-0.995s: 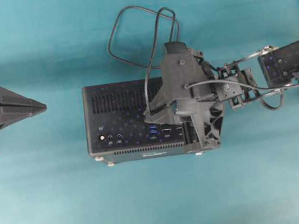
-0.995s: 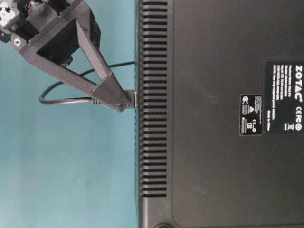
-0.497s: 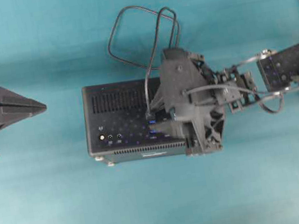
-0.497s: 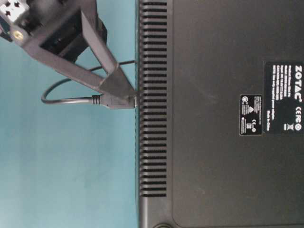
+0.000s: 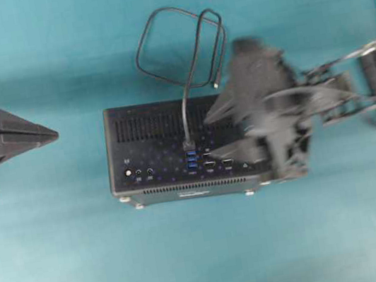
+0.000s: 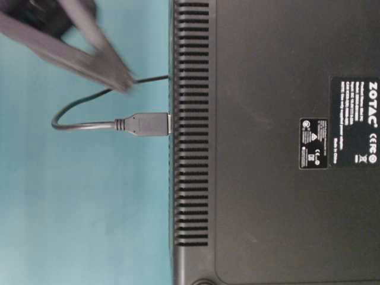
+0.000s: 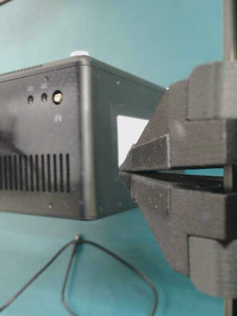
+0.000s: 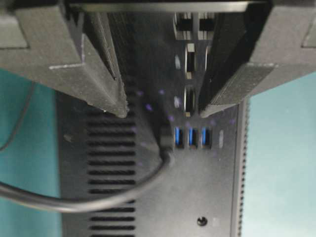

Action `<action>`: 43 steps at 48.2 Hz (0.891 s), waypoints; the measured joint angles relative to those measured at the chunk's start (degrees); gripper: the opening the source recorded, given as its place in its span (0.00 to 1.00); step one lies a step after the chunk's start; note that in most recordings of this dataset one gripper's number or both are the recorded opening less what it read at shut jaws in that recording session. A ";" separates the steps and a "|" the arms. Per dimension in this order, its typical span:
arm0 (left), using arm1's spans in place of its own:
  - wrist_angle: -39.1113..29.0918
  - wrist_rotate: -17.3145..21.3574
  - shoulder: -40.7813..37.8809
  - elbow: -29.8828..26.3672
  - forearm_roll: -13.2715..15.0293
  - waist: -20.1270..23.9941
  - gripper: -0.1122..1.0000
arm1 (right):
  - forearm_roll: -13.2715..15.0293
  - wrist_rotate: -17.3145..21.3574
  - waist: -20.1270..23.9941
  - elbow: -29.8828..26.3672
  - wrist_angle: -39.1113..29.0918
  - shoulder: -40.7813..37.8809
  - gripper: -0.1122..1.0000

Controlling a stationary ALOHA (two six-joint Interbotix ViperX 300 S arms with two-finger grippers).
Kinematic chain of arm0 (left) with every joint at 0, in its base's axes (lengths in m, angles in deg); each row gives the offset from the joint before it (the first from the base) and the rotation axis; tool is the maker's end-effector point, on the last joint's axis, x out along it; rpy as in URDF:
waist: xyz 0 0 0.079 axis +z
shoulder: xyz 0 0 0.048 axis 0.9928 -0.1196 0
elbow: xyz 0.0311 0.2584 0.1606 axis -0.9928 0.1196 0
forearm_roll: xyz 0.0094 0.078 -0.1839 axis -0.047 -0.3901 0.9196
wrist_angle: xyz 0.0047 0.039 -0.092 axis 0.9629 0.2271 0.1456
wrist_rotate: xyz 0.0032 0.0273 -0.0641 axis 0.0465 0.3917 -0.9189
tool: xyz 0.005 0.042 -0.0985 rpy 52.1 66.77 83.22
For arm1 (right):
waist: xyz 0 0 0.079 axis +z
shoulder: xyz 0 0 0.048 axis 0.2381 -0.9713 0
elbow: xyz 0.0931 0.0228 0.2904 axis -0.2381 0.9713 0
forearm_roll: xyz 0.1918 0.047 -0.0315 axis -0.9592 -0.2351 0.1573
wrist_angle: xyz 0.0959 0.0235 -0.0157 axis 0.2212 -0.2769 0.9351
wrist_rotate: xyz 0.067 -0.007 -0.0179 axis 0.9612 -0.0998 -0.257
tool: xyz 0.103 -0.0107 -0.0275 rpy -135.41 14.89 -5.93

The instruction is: Insert the USB into the PC box with both arms.

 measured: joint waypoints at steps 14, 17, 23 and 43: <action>0.00 -0.09 1.14 0.18 0.00 0.00 0.10 | 0.00 -0.09 0.09 4.13 1.05 5.54 0.70; 0.00 -0.09 1.32 0.18 0.00 0.00 0.10 | 0.00 -0.09 0.09 5.19 1.58 6.68 0.70; -0.09 0.00 1.32 0.18 0.00 0.00 0.10 | 0.00 -0.09 0.09 6.86 2.46 8.44 0.70; 0.62 0.09 1.41 0.62 0.00 -0.26 0.10 | 0.00 -0.09 0.35 11.87 3.08 13.97 0.70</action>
